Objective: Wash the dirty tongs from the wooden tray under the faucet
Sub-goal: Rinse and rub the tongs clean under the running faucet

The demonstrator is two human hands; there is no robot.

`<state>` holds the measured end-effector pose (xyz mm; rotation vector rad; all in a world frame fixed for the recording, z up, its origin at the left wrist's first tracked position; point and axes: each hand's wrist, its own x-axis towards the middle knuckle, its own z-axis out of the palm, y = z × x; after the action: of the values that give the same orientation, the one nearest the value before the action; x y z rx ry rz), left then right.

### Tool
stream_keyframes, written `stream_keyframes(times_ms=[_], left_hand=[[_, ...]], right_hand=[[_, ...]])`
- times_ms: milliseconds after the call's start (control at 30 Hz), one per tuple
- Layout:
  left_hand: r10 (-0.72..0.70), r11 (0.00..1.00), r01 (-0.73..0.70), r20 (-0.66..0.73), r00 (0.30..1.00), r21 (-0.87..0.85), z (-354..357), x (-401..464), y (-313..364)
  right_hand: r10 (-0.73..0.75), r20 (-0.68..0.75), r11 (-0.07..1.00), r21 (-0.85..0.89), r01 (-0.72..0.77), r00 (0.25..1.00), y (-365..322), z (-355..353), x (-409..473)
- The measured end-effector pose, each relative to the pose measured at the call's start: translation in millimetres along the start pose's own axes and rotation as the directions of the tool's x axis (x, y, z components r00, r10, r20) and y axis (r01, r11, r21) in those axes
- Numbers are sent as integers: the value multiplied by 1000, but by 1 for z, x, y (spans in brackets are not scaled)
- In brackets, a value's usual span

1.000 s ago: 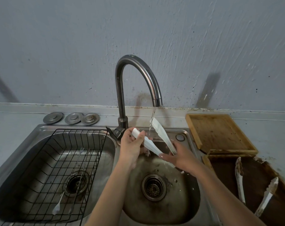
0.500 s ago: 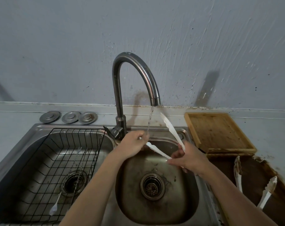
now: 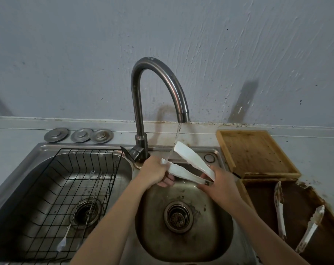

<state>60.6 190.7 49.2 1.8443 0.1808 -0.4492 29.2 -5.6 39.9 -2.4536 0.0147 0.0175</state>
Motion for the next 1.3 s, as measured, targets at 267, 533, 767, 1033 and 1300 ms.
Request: stream_keyframes(times_ms=[267, 533, 767, 1033, 1300], left_hand=[[101, 924, -42, 137, 985, -380, -6, -3, 5], [216, 619, -211, -94, 972, -757, 18, -2, -5], [99, 849, -149, -123, 987, -507, 29, -3, -2], [69, 858, -233, -346, 936, -458, 0, 2, 5], [237, 877, -294, -190, 953, -379, 40, -13, -7]], right_hand=[[-13, 100, 1000, -12, 14, 995, 9, 10, -3], [67, 346, 983, 137, -121, 936, -15, 27, -4], [36, 380, 965, 227, -131, 924, -28, 22, -3], [40, 431, 985, 133, -108, 901, -24, 35, -3], [38, 397, 961, 236, -141, 917, 3, 44, -8]])
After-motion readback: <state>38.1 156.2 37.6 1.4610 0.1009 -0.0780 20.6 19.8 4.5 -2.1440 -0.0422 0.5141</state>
